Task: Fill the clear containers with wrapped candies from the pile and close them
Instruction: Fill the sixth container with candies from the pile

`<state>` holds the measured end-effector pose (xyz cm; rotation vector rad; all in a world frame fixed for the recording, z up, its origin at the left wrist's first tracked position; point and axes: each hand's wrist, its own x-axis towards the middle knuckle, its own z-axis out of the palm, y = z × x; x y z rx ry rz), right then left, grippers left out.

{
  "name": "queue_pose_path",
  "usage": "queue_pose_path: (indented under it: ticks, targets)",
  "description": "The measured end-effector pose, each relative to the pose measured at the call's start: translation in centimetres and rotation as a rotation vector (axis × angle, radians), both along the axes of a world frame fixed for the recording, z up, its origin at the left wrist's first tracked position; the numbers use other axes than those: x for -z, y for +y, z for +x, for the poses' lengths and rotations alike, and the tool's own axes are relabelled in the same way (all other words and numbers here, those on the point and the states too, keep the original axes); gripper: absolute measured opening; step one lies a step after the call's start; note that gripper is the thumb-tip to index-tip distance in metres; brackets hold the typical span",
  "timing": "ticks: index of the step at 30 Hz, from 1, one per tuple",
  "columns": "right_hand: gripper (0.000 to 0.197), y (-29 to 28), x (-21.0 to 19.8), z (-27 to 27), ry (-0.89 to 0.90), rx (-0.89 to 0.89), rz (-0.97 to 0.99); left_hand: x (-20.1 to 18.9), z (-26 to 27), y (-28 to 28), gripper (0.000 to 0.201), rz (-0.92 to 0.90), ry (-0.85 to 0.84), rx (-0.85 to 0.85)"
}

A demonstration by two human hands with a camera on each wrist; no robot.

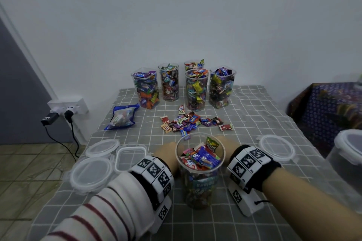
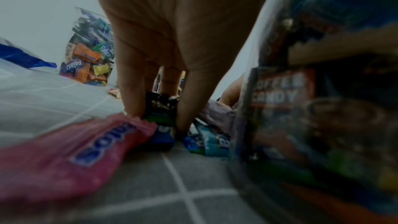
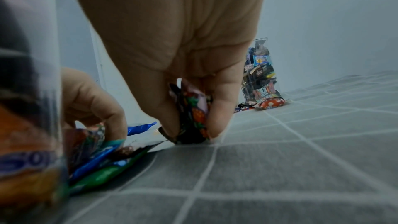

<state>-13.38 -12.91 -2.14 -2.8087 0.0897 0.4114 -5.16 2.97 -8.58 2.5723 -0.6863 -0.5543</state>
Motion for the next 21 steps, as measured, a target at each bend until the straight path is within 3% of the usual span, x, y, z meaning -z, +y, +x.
queue_pose_path:
  ticks: [8, 12, 16, 21]
  targets:
    - [0.026, -0.1, -1.1, -0.9, -0.017, -0.064, -0.144, -4.5, -2.8, 0.2, 0.021, 0.178, -0.196, 0.177]
    - [0.029, -0.8, -1.0, -1.1, -0.06, -0.048, -0.145, -5.2, -3.0, 0.9, 0.017, 0.175, -0.242, 0.171]
    - [0.02, -1.8, -1.2, -1.5, -0.186, 0.028, 0.013, -6.5, -3.4, 1.3, 0.011, 0.054, -0.26, 0.093]
    - [0.018, -2.3, -3.4, -2.7, -0.369, 0.13, 0.169, -8.6, -3.9, 1.7, 0.01, -0.256, -0.235, -0.074]
